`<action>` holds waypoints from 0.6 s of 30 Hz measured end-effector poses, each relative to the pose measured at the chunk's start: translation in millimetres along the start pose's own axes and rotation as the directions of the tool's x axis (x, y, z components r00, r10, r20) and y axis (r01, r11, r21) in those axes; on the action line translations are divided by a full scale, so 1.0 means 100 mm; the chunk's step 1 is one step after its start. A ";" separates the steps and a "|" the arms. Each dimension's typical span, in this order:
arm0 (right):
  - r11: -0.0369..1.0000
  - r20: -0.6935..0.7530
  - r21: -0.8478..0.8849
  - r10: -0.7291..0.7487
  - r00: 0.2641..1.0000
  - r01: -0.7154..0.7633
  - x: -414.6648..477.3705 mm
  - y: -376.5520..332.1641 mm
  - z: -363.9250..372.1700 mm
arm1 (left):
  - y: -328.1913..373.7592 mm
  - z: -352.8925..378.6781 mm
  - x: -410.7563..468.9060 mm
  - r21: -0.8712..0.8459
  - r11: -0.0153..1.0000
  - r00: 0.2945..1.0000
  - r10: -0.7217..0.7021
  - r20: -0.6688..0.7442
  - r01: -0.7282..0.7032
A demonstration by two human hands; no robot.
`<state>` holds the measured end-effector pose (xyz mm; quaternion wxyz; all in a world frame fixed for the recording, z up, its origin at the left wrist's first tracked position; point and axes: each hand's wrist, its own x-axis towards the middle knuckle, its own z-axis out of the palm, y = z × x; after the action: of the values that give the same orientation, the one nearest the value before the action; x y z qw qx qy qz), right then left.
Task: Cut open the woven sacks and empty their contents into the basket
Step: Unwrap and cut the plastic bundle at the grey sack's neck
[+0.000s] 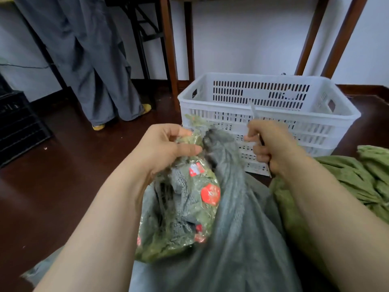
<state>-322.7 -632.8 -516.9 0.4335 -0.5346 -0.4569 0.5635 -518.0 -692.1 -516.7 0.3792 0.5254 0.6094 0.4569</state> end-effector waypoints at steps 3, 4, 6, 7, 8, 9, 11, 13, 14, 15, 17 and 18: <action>0.965 0.038 -0.212 -0.148 0.988 0.153 -0.11 -0.12 0.07 | -0.04 0.06 0.03 -0.050 0.998 0.999 0.028 -0.032 -0.029; 0.960 0.093 -0.245 -0.120 0.988 0.139 -0.15 -0.12 0.12 | -0.04 0.09 0.01 -0.091 0.995 1.000 0.030 -0.005 -0.030; 0.967 0.166 -0.238 -0.051 0.985 0.091 -0.22 -0.05 0.24 | -0.01 0.18 -0.03 -0.127 0.992 0.996 0.030 0.079 -0.020; 0.982 0.166 -0.171 -0.049 0.985 0.077 -0.22 -0.01 0.29 | 0.00 0.21 -0.04 -0.118 0.993 0.993 0.024 0.113 -0.011; 0.993 0.145 -0.097 -0.058 0.988 0.073 -0.21 0.03 0.33 | 0.01 0.23 -0.04 -0.107 0.994 0.991 0.023 0.134 -0.009; 0.997 0.111 -0.040 -0.067 0.992 0.071 -0.18 0.05 0.34 | 0.01 0.23 -0.04 -0.107 0.994 0.990 0.025 0.142 -0.010; 0.997 0.058 0.020 -0.072 0.996 0.071 -0.15 0.05 0.33 | 0.01 0.24 -0.02 -0.101 0.995 0.996 0.029 0.088 -0.020; 0.997 0.032 0.022 -0.069 0.997 0.068 -0.13 0.05 0.31 | 0.03 0.24 -0.01 -0.044 0.998 0.999 0.033 0.003 -0.032; 0.998 0.022 0.014 -0.067 0.998 0.066 -0.12 0.05 0.30 | 0.05 0.25 0.00 -0.016 0.999 0.999 0.043 -0.012 -0.043; 0.998 0.013 0.015 -0.065 0.998 0.065 -0.11 0.07 0.30 | 0.05 0.26 0.01 0.010 0.999 0.999 0.050 -0.016 -0.050; 0.998 0.009 -0.004 -0.057 0.998 0.058 -0.10 0.10 0.30 | 0.04 0.25 0.02 0.042 0.999 0.999 0.031 0.012 -0.031; 0.998 0.029 -0.044 -0.051 0.998 0.052 -0.11 0.11 0.29 | 0.02 0.24 0.02 0.046 0.999 0.999 -0.001 0.041 0.000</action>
<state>-351.0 -647.0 -524.8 0.4295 -0.5243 -0.4891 0.5490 -495.2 -686.0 -521.7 0.3796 0.5430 0.6119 0.4320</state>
